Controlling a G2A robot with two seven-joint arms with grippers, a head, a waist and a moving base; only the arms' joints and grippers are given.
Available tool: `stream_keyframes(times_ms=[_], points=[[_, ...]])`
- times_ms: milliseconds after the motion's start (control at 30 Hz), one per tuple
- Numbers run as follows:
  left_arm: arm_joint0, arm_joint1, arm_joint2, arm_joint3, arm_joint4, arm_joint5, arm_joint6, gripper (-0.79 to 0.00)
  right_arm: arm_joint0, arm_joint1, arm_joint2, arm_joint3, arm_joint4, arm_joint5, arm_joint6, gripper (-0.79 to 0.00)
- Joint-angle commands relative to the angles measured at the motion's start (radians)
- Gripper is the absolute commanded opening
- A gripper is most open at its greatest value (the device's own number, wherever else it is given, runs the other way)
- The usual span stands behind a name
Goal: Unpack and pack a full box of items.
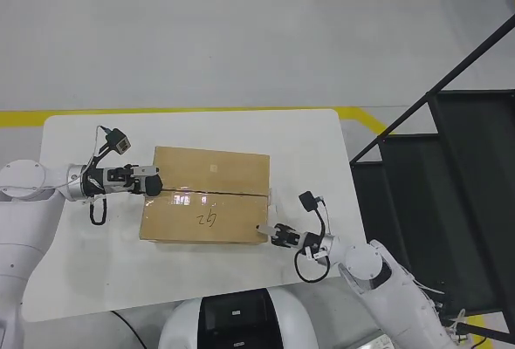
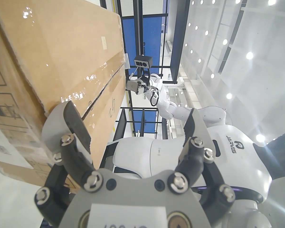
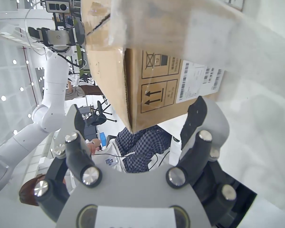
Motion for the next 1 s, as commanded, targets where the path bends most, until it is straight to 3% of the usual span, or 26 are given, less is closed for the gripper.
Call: stream_keyframes(times_ms=[0,200,500,967], points=[[0.0,0.0,0.0,0.0,0.0,0.0,0.0,0.0,0.03,-0.004,-0.027,0.037,-0.005,-0.001,0.004,0.0],[0.0,0.0,0.0,0.0,0.0,0.0,0.0,0.0,0.087,-0.017,-0.074,0.103,0.036,-0.042,-0.009,0.0],[0.0,0.0,0.0,0.0,0.0,0.0,0.0,0.0,0.147,-0.03,-0.083,0.158,0.042,-0.117,-0.124,0.0],[0.0,0.0,0.0,0.0,0.0,0.0,0.0,0.0,0.094,-0.032,-0.035,0.105,-0.007,-0.211,-0.326,0.0]])
